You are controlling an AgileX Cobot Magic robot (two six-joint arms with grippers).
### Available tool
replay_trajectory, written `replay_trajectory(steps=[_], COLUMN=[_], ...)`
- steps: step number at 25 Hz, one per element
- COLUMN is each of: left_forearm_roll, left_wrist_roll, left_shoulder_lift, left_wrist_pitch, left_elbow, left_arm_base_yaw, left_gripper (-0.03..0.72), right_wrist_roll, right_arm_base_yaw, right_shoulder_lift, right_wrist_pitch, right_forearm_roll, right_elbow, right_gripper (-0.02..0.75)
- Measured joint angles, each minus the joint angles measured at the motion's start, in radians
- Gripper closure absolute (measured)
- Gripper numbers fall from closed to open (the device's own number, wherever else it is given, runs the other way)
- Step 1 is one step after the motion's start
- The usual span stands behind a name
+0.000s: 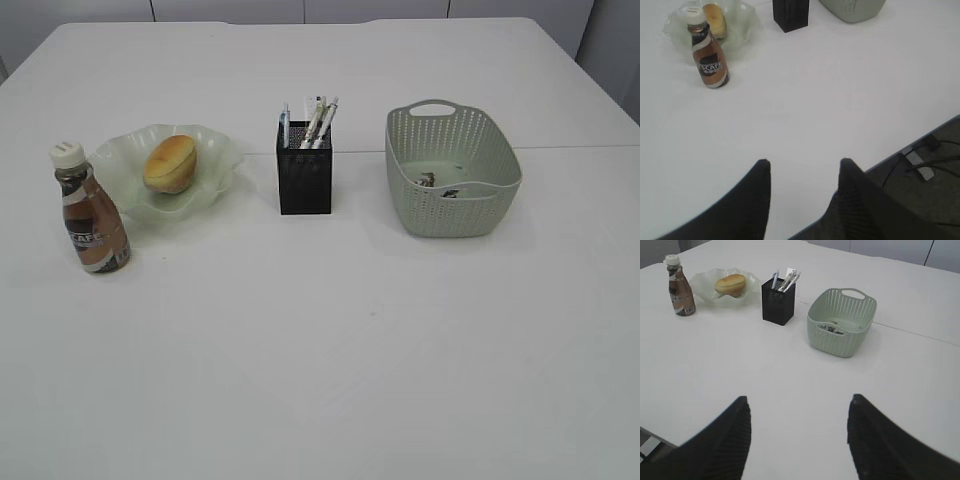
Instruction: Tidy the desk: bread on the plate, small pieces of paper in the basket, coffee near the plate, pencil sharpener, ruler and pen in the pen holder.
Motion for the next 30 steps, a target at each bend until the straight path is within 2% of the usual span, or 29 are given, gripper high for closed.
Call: replay_trajectory(steps=[6,15,21,25,30], left_forearm_roll=[0.013,0.055,0.073,0.026,0.013], left_wrist_roll=[0.002,0.041,0.043,0.034,0.032], left_shoulder_lift=[-0.136,-0.143,-0.143,-0.143,-0.143], left_wrist_pitch=[0.000,0.003,-0.048,-0.131,-0.145], left_elbow=[0.113,0.224,0.240,0.275,0.280], left_arm_base_yaw=[0.000,0.000,0.000,0.000,-0.008], left_gripper=[0.365,0.369,0.372,0.376,0.377], right_wrist_roll=[-0.002,-0.003,-0.015,-0.017,-0.017], right_arm_base_yaw=[0.000,0.000,0.000,0.000,0.000], right_shoulder_lift=[-0.017,-0.018,-0.018,-0.018,-0.018], right_wrist_pitch=[0.040,-0.017,-0.024,-0.020,-0.020], right_forearm_roll=[0.044,0.069,0.077,0.071,0.064], right_elbow=[0.084,0.197,0.225,0.235,0.235], right_gripper=[0.258,0.257,0.258,0.258,0.258])
